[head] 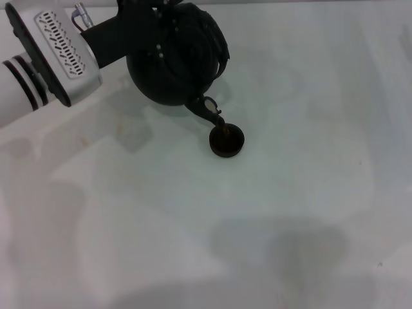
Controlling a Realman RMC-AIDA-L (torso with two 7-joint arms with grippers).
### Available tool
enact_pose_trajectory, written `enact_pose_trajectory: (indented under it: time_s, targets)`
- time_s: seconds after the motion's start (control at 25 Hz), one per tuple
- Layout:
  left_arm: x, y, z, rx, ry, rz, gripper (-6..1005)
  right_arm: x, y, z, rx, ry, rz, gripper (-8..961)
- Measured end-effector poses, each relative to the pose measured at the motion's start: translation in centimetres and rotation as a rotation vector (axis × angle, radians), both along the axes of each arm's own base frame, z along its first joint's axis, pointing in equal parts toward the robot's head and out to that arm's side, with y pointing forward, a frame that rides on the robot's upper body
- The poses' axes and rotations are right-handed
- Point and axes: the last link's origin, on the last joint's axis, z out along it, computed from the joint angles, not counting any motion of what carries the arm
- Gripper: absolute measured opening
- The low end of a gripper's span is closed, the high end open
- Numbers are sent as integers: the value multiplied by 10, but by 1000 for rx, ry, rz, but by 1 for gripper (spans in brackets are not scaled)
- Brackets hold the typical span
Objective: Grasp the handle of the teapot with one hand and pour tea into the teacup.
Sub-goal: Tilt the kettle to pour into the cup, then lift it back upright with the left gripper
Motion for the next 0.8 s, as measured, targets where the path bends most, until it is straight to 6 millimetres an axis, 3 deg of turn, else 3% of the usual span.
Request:
enact_pose_trajectory:
  time_s: [0.8]
  targets:
    - [-5, -6, -3, -4, -25, 26, 106, -3, 3, 0, -2, -1, 5, 832]
